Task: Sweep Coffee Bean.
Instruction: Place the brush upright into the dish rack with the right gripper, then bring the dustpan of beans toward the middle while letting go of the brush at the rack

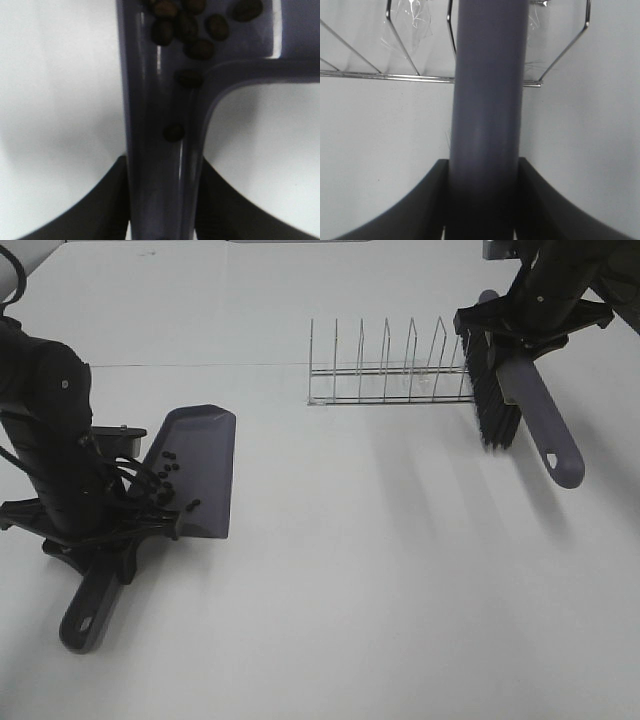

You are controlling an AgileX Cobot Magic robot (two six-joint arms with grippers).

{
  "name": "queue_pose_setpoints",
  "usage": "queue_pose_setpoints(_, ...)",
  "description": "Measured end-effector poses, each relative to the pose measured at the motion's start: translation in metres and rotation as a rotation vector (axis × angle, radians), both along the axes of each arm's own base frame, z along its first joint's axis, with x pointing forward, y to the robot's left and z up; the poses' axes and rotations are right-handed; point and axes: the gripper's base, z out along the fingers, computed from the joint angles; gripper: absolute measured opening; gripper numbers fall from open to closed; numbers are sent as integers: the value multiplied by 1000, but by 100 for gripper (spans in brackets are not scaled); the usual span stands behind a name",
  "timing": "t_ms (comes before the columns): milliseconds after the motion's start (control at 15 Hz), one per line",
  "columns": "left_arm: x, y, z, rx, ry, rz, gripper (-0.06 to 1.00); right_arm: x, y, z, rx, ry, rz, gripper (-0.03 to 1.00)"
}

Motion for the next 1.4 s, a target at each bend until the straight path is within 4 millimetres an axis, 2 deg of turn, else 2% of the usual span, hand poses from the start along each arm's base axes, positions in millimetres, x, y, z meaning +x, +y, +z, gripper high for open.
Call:
queue_pose_setpoints(267,0,0,0,0,-1,0,32,7,1,-5,1,-5,0,28)
queue_pose_setpoints(400,0,0,0,0,-1,0,32,23,1,-17,-12,52,-11,28)
queue_pose_setpoints(800,0,0,0,0,-1,-1,32,33,1,-11,-18,50,-18,29)
queue_pose_setpoints(867,0,0,0,0,-1,-1,32,33,1,-11,-18,48,-17,34)
queue_pose_setpoints(1000,0,0,0,-1,-2,-1,32,34,1,-11,-6,36,-39,55)
queue_pose_setpoints(1067,0,0,0,-1,-2,-1,32,34,1,-10,0,32,-51,61)
queue_pose_setpoints(1200,0,0,1,-1,-4,-1,32,32,1,4,9,9,-67,64)
queue_pose_setpoints(1400,3,-5,5,-20,-61,-11,32,24,2,35,37,-13,-82,65)
